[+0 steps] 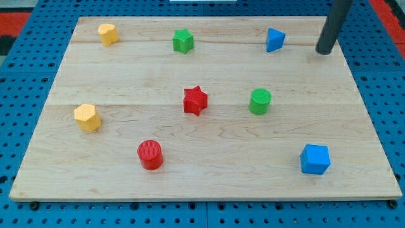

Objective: Slide the red star towards the top center

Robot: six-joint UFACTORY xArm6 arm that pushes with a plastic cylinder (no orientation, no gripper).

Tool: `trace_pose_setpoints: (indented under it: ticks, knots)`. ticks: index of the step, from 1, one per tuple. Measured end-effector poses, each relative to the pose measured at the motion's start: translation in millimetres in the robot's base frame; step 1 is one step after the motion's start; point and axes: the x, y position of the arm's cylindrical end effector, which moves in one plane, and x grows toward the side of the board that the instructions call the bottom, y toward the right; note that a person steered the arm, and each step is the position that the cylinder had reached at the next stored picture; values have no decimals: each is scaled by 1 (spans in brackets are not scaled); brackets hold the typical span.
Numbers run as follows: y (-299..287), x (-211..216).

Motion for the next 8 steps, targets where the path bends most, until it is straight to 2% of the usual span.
trace_pose_setpoints:
  ticks: [3, 5, 6, 7, 8]
  knots:
    - [-16, 5]
    - [-123, 19]
    - [-193, 47]
    - [-182, 52]
    - [-179, 74]
